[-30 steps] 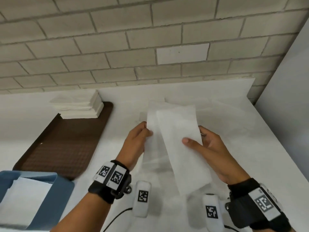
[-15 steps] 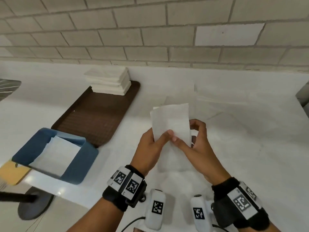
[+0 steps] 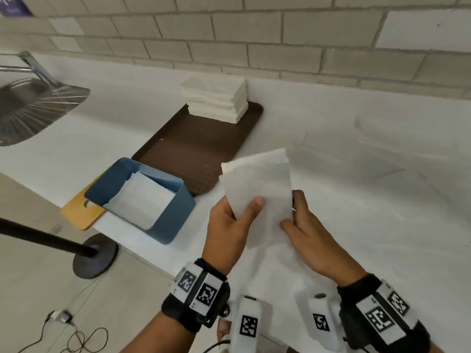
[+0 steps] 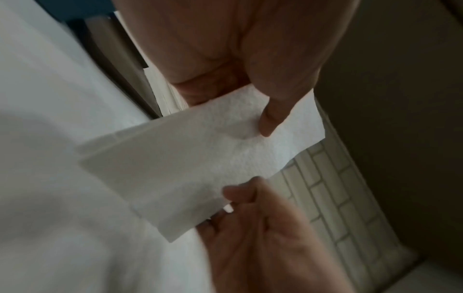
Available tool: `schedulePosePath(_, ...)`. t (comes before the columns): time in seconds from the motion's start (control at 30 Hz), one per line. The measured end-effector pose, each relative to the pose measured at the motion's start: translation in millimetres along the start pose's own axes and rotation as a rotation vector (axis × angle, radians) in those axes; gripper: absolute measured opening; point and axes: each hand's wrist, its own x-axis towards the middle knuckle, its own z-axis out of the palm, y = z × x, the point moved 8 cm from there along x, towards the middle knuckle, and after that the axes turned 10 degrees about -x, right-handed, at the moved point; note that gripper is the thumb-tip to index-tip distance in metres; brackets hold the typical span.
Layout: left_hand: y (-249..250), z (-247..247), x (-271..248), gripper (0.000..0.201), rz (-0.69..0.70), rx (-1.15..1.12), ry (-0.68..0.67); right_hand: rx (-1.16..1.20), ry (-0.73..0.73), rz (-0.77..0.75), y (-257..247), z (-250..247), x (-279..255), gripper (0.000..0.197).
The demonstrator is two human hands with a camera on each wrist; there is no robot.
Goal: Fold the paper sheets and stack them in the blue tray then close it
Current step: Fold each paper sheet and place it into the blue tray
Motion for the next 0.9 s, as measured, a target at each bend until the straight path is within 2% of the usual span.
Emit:
schedulePosePath(0.13,43,-54,20,0.027,0.006,-0.188,0.115,-0.047,-0.021,-0.135,-61,27,19,0.017)
schedulePosePath(0.2,74,-101,35,0.024,0.051,-0.220,0.165,-0.134,-0.024,-0.213,-94,48,36,0.021)
schedulePosePath(0.27,105,-160,52,0.021,0.100,-0.160,0.218,-0.273,-0.007,-0.282,-125,73,58,0.026)
schedulePosePath(0.37,134,-236,79,0.028,0.126,0.139,0.225,-0.587,0.072,-0.411,-164,115,99,0.032)
schedulePosePath(0.47,129,-280,106,0.035,0.078,0.609,0.171,-0.957,0.033,-0.434,-173,163,134,0.029)
schedulePosePath(0.6,92,-287,120,0.046,0.020,1.129,-0.054,-1.162,-0.147,-0.328,-149,208,156,0.031)
schedulePosePath(0.7,75,-275,117,0.049,0.182,1.418,-0.206,-1.217,-0.230,-0.229,-130,222,163,0.031)
schedulePosePath(0.8,66,-253,117,0.040,0.291,1.399,-0.405,-1.219,-0.272,-0.169,-122,228,169,0.036)
schedulePosePath(0.9,38,-233,122,0.047,0.171,1.444,-0.745,-1.210,-0.328,-0.080,-117,235,171,0.045)
